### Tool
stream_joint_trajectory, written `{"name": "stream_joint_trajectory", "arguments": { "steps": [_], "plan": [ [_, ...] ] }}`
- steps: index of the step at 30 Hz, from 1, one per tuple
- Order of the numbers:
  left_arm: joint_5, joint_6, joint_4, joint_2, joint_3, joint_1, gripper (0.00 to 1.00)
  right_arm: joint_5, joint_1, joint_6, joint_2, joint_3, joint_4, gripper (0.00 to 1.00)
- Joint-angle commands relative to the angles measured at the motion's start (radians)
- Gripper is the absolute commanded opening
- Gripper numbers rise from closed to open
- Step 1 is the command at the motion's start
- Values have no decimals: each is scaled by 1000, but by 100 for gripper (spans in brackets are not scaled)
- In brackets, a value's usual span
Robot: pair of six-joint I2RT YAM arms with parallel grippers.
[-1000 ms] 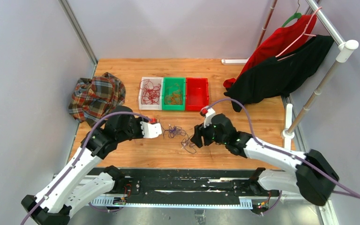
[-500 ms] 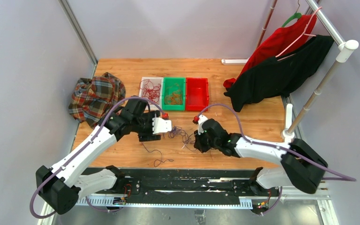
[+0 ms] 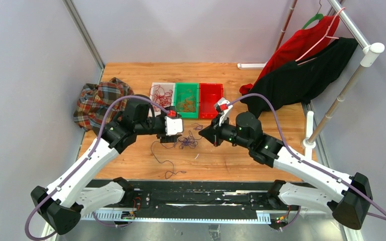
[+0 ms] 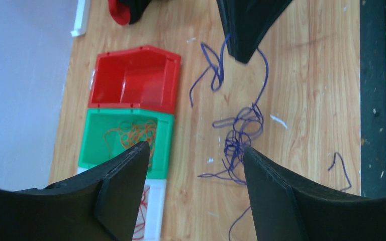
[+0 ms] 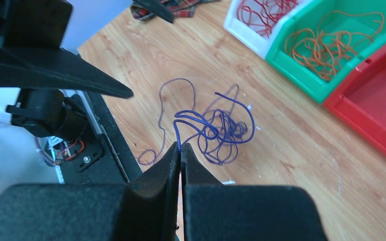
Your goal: Untangle the cables
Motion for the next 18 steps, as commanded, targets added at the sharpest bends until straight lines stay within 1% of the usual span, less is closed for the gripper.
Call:
{"name": "stream_joint_trajectory", "arguments": {
  "steps": [1, 5, 9, 15, 17, 18],
  "plan": [
    [65, -149, 152, -1, 12, -27, 73, -101, 8, 18, 25, 73, 61, 1],
    [85, -222, 177, -10, -10, -61, 73, -143, 8, 56, 42, 118, 125, 1],
    [122, -331, 177, -6, 0, -71, 72, -165, 12, 72, 55, 162, 169, 1],
    [131, -453, 252, -13, -1, -78, 70, -182, 27, 83, 89, 213, 205, 1],
    [120, -488, 269, -10, -3, -82, 68, -191, 33, 91, 105, 222, 220, 1],
    [105, -504, 279, -8, -5, -84, 64, -192, 36, 94, 108, 226, 223, 1]
  ]
}}
